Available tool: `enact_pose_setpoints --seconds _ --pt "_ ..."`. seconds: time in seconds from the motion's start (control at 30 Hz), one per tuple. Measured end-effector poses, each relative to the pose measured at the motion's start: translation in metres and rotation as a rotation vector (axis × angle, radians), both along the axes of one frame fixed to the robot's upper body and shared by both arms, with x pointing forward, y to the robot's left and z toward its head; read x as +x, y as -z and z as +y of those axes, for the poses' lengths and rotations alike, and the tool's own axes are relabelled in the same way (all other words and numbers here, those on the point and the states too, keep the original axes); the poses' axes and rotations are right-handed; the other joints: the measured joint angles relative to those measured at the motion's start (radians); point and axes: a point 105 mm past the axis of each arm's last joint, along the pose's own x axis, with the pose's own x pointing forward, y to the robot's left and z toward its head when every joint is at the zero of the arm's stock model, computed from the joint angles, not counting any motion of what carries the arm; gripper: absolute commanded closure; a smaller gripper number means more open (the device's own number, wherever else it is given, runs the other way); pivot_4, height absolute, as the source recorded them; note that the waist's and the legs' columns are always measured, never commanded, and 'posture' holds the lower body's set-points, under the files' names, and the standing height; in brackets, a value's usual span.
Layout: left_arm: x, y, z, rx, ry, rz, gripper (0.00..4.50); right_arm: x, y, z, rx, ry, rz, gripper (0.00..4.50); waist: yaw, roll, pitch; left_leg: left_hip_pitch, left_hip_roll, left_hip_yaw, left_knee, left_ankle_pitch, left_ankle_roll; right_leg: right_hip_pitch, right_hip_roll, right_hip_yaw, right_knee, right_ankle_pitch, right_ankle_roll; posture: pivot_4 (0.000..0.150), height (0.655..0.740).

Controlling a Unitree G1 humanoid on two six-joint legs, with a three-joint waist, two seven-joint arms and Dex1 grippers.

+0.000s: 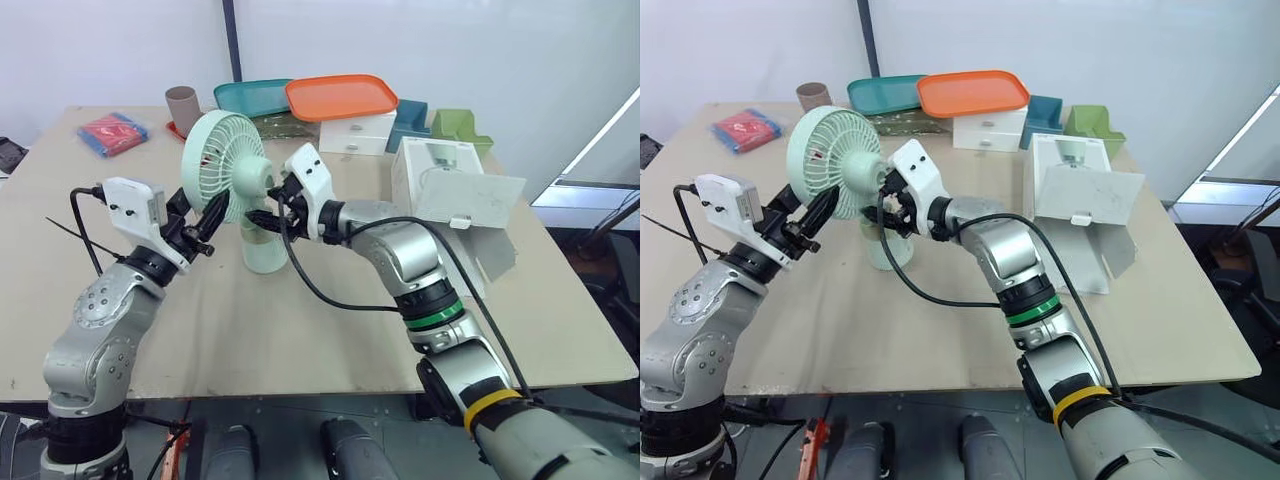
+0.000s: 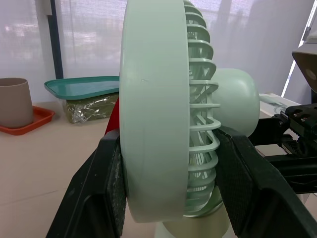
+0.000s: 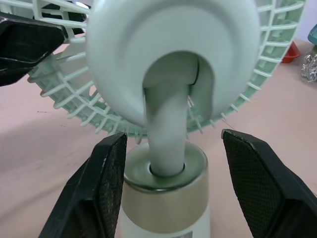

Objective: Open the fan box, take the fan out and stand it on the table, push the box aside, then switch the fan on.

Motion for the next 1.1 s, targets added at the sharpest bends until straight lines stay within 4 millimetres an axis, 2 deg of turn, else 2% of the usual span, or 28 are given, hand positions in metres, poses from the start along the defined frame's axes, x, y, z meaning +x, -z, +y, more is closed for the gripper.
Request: enact_pose_setpoints --seconds 0.13,0.2,0.27,0.7,0.73,0.77,0.9,1.1 --pt "0.0005 -0.0009 0.0001 0.000 -0.001 -0.002 2.45 0.0036 -0.0003 -0.0006 -0.011 0.022 -0.004 3.27 0.000 0.000 0.000 0.000 0.000 0.000 0.000 0.000 0.000 0.000 0.000 0.000 0.000 0.000 0.000 0.150 0.7400" --pt "0.0004 -0.0009 0.0001 0.001 0.000 -0.003 2.45 0.0034 -0.0003 0.0005 -0.009 0.021 -0.003 3.82 0.001 0.000 0.000 0.000 0.000 0.000 0.000 0.000 0.000 0.000 0.000 0.000 0.000 0.000 0.000 0.150 0.7400" --pt "0.0004 -0.0008 0.0000 0.001 0.001 -0.003 2.45 0.0030 -0.0004 0.0015 -0.006 0.020 -0.002 4.09 0.001 0.000 0.000 0.000 0.000 0.000 0.000 0.000 0.000 0.000 0.000 0.000 0.000 0.000 0.000 0.150 0.7400" --pt "-0.0003 0.0019 0.0031 0.012 0.012 -0.012 2.45 0.0027 0.0009 0.0028 -0.003 0.013 0.007 4.10 0.001 0.000 0.000 0.000 0.000 0.000 0.000 0.000 0.000 0.000 0.000 0.000 0.000 0.000 0.000 0.150 0.7400" --pt "-0.0006 0.0021 0.0038 0.011 0.011 -0.012 1.50 0.0027 0.0010 0.0030 -0.002 0.013 0.008 4.10 0.001 0.000 0.000 0.000 0.000 0.000 0.000 0.000 0.000 0.000 0.000 0.000 0.000 0.000 0.000 0.150 0.7400" --pt "-0.0014 0.0028 0.0046 0.009 0.016 -0.011 1.43 0.0023 0.0012 0.0036 -0.002 0.011 0.009 4.10 0.001 0.000 0.000 0.000 0.000 0.000 0.000 0.000 0.000 0.000 0.000 0.000 0.000 0.000 0.000 0.150 0.7400" --pt "-0.0048 -0.0010 0.0030 -0.002 0.046 -0.034 0.54 0.0035 0.0061 0.0039 -0.008 0.011 0.029 4.10 0.001 0.000 0.000 0.000 0.000 0.000 0.000 0.000 0.000 0.000 0.000 0.000 0.000 0.000 0.000 0.150 0.7400" --pt "-0.0061 -0.0013 0.0019 -0.006 0.061 -0.037 0.54 0.0035 0.0066 0.0044 -0.008 0.011 0.032 4.10 0.001 0.000 0.000 0.000 0.000 0.000 0.000 0.000 0.000 0.000 0.000 0.000 0.000 0.000 0.000 0.150 0.7400"
